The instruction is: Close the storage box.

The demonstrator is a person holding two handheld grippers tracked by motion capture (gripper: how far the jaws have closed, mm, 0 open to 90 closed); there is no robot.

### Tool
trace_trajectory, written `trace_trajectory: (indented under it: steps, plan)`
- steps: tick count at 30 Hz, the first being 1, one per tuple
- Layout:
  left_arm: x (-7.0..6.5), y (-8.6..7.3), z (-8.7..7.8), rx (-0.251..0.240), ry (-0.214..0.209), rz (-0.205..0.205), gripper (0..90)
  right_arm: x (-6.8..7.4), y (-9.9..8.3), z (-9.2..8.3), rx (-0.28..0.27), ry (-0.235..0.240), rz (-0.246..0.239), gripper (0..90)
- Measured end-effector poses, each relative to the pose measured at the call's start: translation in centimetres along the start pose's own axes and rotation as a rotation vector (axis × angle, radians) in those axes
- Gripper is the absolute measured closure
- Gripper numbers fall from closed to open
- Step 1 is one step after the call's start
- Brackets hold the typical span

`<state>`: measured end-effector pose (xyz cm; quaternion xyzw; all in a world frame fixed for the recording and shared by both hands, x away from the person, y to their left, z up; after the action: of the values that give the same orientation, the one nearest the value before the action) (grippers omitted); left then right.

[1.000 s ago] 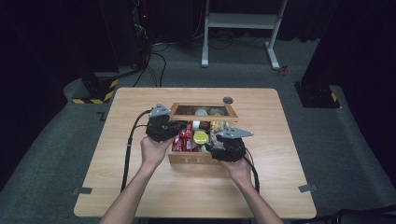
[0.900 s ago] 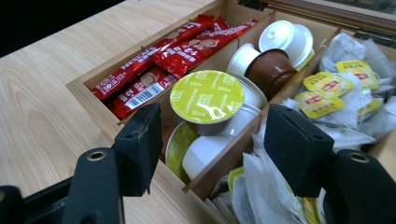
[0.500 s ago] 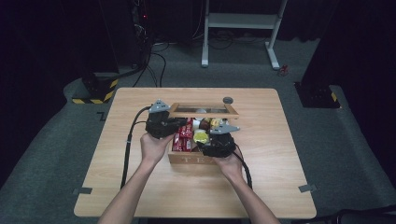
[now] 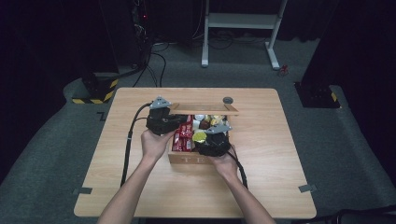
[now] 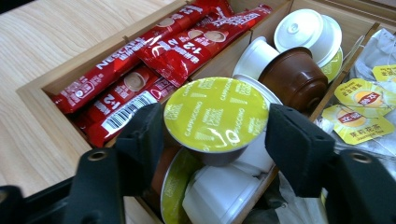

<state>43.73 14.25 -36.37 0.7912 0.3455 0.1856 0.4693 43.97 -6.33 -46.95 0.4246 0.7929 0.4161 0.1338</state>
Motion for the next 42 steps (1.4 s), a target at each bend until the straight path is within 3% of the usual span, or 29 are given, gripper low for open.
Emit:
trace_trajectory:
  steps: [3,8,11,14,18,23,29,36,37,42]
  plan:
    - [0.0,0.0,0.0,0.001,-0.002,0.0,80.3,0.1,0.1,0.3,0.035,0.009,0.012,41.4]
    - [0.0,0.0,0.0,0.003,-0.002,0.004,80.3,0.2,0.2,0.3,0.028,0.001,0.005,43.1]
    - [0.0,0.0,0.0,0.003,-0.002,0.005,80.3,0.0,0.3,-0.7,-0.029,0.006,-0.005,58.9]
    - [0.0,0.0,0.0,0.0,0.001,0.009,80.4,-0.4,0.5,-1.3,-0.03,0.022,0.008,56.6]
    - [0.0,0.0,0.0,0.002,0.0,0.01,80.5,-0.6,0.3,-0.8,0.0,0.034,0.016,50.5]
    - [0.0,-0.1,0.0,0.006,-0.001,0.01,80.4,-0.1,0.3,0.1,0.026,0.026,-0.027,43.7]
    - [0.0,-0.1,0.0,0.007,-0.009,0.002,80.2,0.1,0.5,0.9,0.063,0.015,-0.042,37.8]
    - [0.0,0.0,-0.1,0.007,-0.011,-0.001,80.1,0.3,0.7,1.4,0.063,-0.008,-0.025,37.0]
    - [0.0,-0.1,-0.1,0.008,-0.011,-0.002,80.1,0.3,0.7,1.5,0.061,-0.009,-0.004,37.3]
    - [0.1,-0.1,-0.1,0.008,-0.012,0.0,80.2,0.6,0.7,1.7,0.055,-0.036,-0.003,39.4]
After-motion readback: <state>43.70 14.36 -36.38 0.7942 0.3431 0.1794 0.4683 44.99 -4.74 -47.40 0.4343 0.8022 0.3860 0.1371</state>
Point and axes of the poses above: each handheld gripper's, and its own axes: z roughly forward along the jaws, y roughly out of its top, x roughly to its left, the point moved 1 cm from there along z, roughly forward along the jaws, and after that the axes turned 9 degrees about z, right-handed, at the moved point
